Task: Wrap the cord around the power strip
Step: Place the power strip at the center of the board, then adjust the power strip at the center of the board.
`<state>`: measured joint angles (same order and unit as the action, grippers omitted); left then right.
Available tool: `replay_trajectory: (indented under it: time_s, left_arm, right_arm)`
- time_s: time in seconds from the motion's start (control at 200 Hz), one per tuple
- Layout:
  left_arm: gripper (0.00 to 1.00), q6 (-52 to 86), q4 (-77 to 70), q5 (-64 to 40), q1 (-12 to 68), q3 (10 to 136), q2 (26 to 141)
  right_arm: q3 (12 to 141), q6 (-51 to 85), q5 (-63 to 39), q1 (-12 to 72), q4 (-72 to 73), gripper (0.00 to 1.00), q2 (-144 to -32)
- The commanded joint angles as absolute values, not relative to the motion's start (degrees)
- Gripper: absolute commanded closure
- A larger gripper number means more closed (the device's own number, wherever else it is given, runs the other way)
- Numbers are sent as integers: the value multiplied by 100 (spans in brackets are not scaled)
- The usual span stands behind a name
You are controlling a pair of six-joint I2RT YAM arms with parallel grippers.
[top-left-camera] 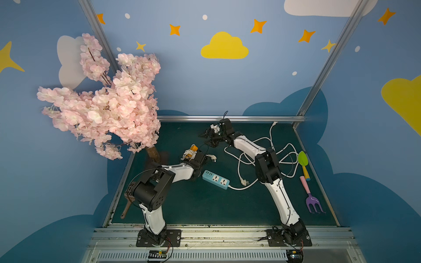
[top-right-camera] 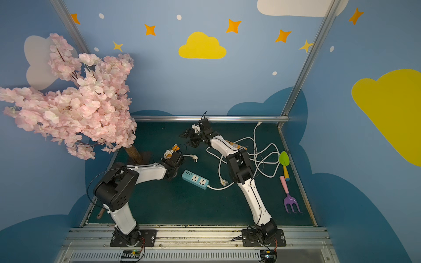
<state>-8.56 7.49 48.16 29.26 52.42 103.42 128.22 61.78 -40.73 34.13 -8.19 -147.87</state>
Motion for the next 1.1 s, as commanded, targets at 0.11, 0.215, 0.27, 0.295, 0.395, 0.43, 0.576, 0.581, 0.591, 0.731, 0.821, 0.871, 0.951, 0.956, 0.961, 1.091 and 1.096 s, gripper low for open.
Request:
replay_trajectory:
  time_s: [0.11, 0.215, 0.27, 0.295, 0.395, 0.43, 0.576, 0.581, 0.591, 0.731, 0.821, 0.871, 0.951, 0.956, 0.961, 1.091, 1.096]
  left_arm:
    - [91, -878, 1418, 4843, 2953, 5127, 10555]
    - [90, -888, 1407, 4839, 2980, 5122, 10564]
    - [89, -904, 1407, 4834, 2982, 5125, 10564]
    - [89, -909, 1413, 4830, 2985, 5126, 10564]
    - [88, -927, 1412, 4823, 2987, 5124, 10571]
    - [88, -939, 1421, 4812, 2988, 5124, 10574]
    - [83, -924, 1517, 4735, 2989, 5180, 10543]
    - [83, -919, 1528, 4732, 2988, 5178, 10541]
    - [82, -911, 1540, 4718, 2991, 5182, 10534]
    - [70, -843, 1699, 4542, 2997, 5245, 10438]
    - [62, -754, 1874, 4436, 3011, 5311, 10364]
    - [59, -709, 1969, 4397, 3006, 5333, 10291]
    - [53, -678, 2051, 4271, 3012, 5333, 10144]
    - [53, -677, 2058, 4267, 3009, 5334, 10139]
    - [53, -673, 2066, 4256, 3003, 5334, 10132]
    - [38, -499, 2556, 3878, 3006, 5527, 9885]
    - [37, -487, 2587, 3851, 3006, 5537, 9873]
  right_arm:
    - [13749, 6493, -4175, 3633, -1207, 21, -15568]
    - [14128, 6562, -4092, 3749, -1235, 19, -15853]
    - [14293, 6625, -4048, 3804, -1262, 18, -15995]
    - [14366, 6657, -4031, 3834, -1280, 18, -16056]
    - [14548, 6799, -3941, 3915, -1266, 17, -16243]
    - [14573, 6836, -3892, 3944, -1239, 17, -16291]
    - [14583, 6984, -3729, 4016, -1106, 20, -16424]
    - [14587, 6985, -3723, 4016, -1102, 20, -16430]
    - [14587, 6993, -3713, 4017, -1095, 21, -16434]
    - [13972, 7265, -3562, 4012, -355, 42, -16295]
    - [13549, 7302, -3417, 3996, 110, 55, -16119]
    - [13436, 7225, -3325, 3999, 219, 58, -16039]
    - [13200, 7160, -3195, 3989, 505, 62, -15941]
    - [13183, 7162, -3188, 3990, 525, 63, -15938]
    - [13183, 7162, -3181, 3990, 548, 63, -15940]
    - [12666, 7225, -2997, 3981, 1443, 69, -15829]
    - [12648, 7225, -2988, 3981, 1468, 69, -15820]
